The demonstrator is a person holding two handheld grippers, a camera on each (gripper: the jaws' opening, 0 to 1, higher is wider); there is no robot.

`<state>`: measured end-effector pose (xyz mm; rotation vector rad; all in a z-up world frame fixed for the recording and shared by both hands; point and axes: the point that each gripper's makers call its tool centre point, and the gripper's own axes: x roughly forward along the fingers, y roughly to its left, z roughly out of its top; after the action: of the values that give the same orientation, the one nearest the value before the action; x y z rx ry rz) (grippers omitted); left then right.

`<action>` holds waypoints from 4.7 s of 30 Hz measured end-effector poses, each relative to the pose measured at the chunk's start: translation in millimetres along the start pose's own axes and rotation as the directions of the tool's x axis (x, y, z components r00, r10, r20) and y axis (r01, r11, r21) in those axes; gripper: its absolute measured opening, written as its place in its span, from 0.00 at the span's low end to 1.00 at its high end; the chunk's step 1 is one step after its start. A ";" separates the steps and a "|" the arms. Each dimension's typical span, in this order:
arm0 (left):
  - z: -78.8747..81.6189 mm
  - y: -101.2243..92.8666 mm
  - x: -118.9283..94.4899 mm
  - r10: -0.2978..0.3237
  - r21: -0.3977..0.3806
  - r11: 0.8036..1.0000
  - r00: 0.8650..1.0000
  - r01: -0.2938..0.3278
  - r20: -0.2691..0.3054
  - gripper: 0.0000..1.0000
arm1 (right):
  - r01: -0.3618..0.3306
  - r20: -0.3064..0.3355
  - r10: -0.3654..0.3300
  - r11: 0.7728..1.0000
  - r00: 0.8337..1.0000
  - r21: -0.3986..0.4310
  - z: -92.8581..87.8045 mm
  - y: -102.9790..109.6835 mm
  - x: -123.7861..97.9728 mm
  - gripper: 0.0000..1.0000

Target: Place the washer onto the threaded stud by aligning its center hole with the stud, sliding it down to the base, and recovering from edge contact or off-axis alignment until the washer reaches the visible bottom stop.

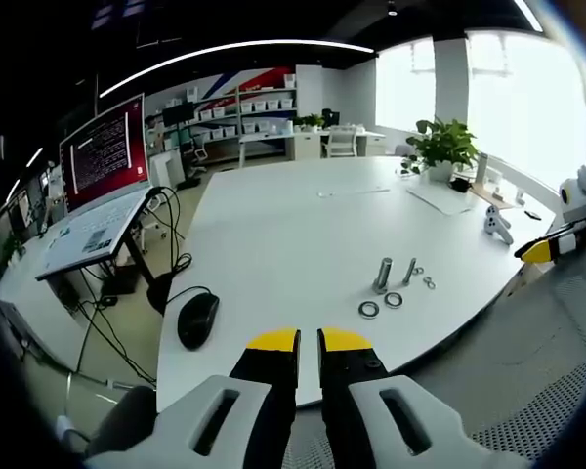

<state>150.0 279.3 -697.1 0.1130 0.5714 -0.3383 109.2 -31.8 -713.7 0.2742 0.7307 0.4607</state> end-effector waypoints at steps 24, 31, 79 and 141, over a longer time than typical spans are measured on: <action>1.8 -0.8 0.4 -0.011 0.005 1.000 1.000 0.011 0.010 0.05 | -0.209 -0.240 0.127 0.911 0.962 -0.355 18.1 -7.6 35.9 0.35; 2.4 -0.7 -0.2 -0.010 0.002 1.000 1.000 0.010 0.017 0.05 | -0.268 -0.312 0.127 0.844 0.941 -0.464 12.6 -15.7 62.2 0.35; -0.2 2.5 1.8 0.014 -0.006 1.000 1.000 -0.014 -0.010 0.01 | -0.437 -0.646 -0.191 0.593 0.739 -0.676 -40.1 -74.7 167.6 0.27; 2.3 6.5 1.3 0.035 -0.023 0.999 0.999 -0.035 0.009 0.00 | -0.411 -0.649 -0.154 0.660 0.745 -0.629 -10.8 -57.1 154.7 0.14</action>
<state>154.4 284.5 -695.9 0.0990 0.5637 -0.2982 220.1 -4.0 -833.1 -0.6836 1.1501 1.0026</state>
